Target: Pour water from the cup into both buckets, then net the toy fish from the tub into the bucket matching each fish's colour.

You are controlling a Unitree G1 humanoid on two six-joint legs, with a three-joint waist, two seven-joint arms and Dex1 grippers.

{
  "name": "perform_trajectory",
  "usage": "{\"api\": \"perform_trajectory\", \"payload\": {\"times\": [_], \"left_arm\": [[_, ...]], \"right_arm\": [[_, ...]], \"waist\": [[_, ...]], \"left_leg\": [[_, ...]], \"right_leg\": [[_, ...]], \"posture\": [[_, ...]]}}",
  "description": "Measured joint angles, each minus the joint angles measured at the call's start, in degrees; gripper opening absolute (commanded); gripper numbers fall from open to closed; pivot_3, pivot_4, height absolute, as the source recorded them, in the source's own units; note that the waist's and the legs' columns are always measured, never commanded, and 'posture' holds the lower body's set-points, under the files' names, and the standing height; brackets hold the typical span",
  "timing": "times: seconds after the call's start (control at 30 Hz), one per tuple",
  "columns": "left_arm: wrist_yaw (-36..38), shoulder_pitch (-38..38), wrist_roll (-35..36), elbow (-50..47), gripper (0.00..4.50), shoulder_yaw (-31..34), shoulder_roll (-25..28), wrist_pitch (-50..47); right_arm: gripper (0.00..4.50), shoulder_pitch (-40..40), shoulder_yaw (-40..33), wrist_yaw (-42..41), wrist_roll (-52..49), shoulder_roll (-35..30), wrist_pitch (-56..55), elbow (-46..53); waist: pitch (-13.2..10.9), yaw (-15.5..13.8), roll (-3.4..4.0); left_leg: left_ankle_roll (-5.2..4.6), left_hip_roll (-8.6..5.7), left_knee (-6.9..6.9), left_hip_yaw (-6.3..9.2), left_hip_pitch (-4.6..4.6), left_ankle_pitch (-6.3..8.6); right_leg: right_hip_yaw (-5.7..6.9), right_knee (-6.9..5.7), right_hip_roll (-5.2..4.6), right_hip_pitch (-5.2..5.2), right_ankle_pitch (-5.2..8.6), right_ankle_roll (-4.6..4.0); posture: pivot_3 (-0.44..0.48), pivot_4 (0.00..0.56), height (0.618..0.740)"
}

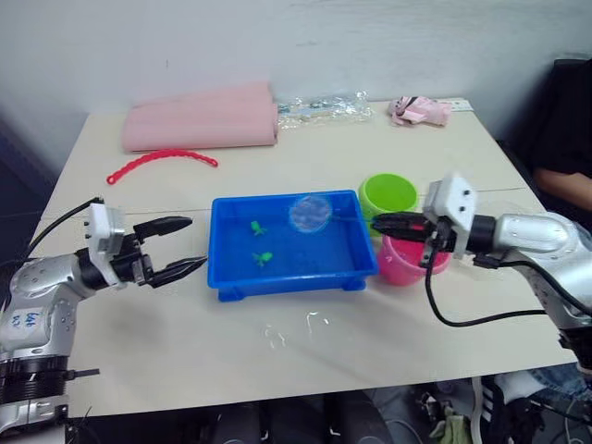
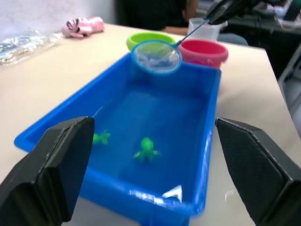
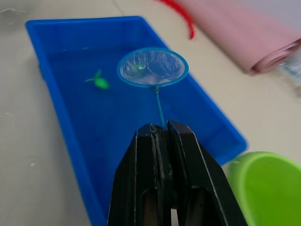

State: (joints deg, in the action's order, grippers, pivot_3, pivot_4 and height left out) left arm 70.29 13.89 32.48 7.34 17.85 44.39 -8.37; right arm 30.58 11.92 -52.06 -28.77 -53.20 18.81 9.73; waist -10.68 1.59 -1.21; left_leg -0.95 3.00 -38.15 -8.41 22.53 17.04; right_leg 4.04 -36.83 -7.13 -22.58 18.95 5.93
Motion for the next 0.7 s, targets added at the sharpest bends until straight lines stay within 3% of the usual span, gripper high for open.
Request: {"api": "perform_trajectory", "payload": {"times": [0.17,0.6,0.7], "left_arm": [[2.4,-0.9,-1.1,0.4,4.47,0.2,2.1,2.1],[2.3,-1.0,-1.3,0.3,4.47,0.2,2.6,2.0],[1.3,-2.3,-1.2,-0.4,4.47,0.5,2.5,0.9]], "right_arm": [[0.00,2.7,8.7,-5.7,13.6,2.5,-5.2,-5.9],[0.00,6.8,11.4,-7.1,18.3,9.3,-6.1,-12.5],[0.00,9.9,12.4,-6.6,19.7,14.6,-5.0,-17.0]], "waist": [[0.0,0.0,0.00],[0.0,0.5,-0.01],[0.0,0.4,-0.02]], "left_leg": [[-0.04,-0.17,0.02,-0.01,0.33,0.00],[-0.07,-0.14,-0.15,-0.11,0.62,-0.04],[0.00,0.01,-0.13,-0.15,0.69,-0.08]], "right_leg": [[0.10,-0.03,-0.07,-0.30,0.01,-0.01],[0.02,-0.23,0.28,-0.65,-0.02,0.05],[-0.01,-0.51,0.44,-0.80,-0.02,0.04]], "posture": [[0.000,0.150,0.740],[0.000,0.150,0.740],[0.000,0.150,0.740]]}}
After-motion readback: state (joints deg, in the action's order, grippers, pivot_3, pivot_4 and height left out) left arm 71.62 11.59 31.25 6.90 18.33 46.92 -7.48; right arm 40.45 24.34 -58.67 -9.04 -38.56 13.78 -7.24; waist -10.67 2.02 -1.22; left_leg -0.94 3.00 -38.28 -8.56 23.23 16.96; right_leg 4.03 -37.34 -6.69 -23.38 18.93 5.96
